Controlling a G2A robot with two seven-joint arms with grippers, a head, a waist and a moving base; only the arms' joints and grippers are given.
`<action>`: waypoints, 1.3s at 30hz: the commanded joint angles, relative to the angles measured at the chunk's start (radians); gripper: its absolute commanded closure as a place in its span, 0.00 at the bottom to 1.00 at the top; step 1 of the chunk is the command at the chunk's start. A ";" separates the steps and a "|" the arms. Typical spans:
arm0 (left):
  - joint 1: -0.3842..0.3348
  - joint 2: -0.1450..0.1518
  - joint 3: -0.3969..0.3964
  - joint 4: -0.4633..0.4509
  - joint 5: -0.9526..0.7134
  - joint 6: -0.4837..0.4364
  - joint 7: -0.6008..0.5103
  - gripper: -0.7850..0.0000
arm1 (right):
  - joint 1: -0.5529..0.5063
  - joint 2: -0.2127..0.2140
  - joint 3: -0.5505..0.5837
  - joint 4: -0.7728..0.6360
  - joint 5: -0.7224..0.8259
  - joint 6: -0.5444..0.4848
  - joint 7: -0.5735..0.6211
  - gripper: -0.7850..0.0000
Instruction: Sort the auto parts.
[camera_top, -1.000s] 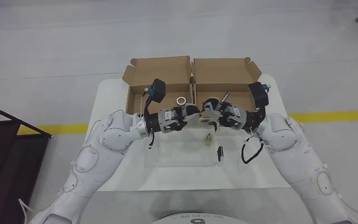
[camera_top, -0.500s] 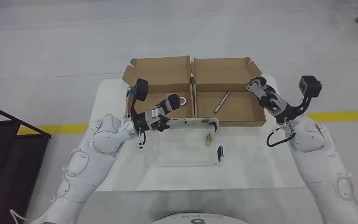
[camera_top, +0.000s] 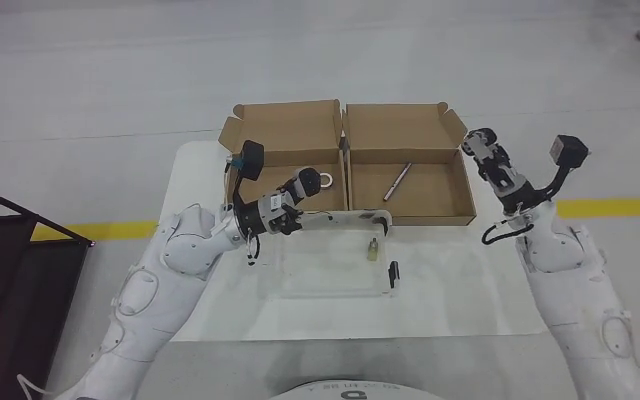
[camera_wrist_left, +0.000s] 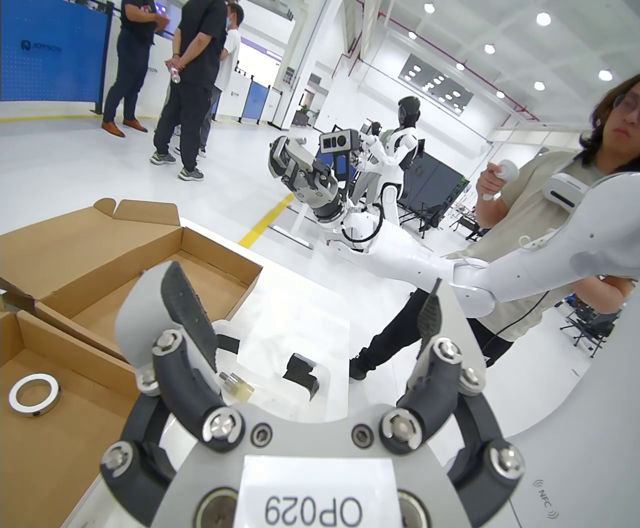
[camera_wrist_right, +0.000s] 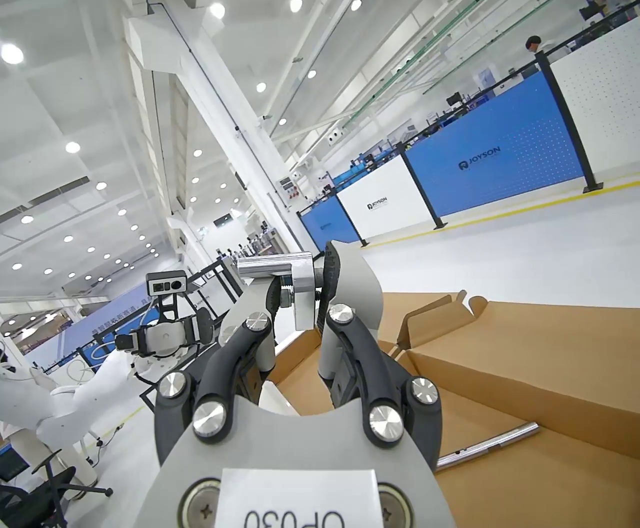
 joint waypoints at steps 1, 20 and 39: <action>0.000 0.000 0.000 0.000 0.000 0.000 0.000 0.00 | 0.010 -0.001 -0.011 0.009 -0.119 0.082 0.012 1.00; 0.000 0.000 0.000 0.000 0.000 0.000 0.000 0.00 | 0.050 -0.015 -0.126 0.178 -0.580 0.372 0.015 1.00; 0.000 0.000 0.000 0.000 0.000 0.000 0.000 0.00 | 0.074 -0.025 -0.140 0.200 -0.580 0.396 -0.002 0.07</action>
